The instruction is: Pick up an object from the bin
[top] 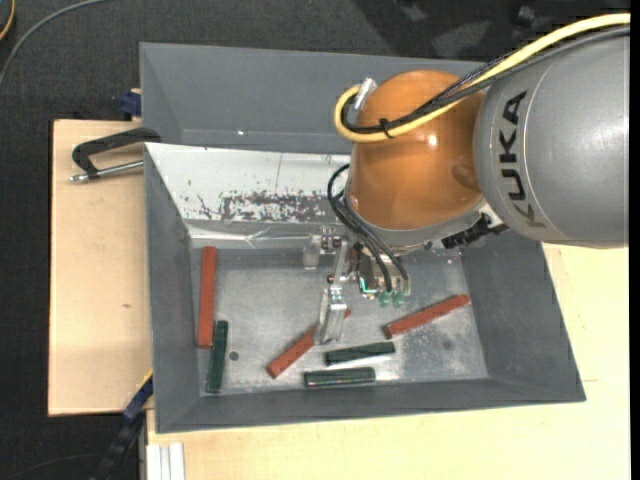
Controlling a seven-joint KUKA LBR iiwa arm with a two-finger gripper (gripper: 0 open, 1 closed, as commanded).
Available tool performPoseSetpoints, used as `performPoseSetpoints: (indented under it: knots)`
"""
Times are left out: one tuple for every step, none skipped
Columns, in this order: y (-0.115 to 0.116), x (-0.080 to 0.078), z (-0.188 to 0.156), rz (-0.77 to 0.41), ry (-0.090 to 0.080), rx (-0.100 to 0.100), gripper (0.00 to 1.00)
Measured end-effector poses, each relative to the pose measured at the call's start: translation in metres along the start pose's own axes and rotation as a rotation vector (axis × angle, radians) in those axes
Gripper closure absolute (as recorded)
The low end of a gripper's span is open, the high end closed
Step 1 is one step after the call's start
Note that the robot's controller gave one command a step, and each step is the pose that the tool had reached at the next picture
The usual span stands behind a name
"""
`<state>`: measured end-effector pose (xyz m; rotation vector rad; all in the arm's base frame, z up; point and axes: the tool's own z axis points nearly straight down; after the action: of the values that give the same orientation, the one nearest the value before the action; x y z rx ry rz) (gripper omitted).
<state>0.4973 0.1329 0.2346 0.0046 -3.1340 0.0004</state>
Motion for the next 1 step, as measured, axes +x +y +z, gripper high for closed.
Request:
performPoseSetpoints:
  knots:
    - [-0.054, -0.0371, 0.1525, -0.311, -0.003, 0.001, 0.0]
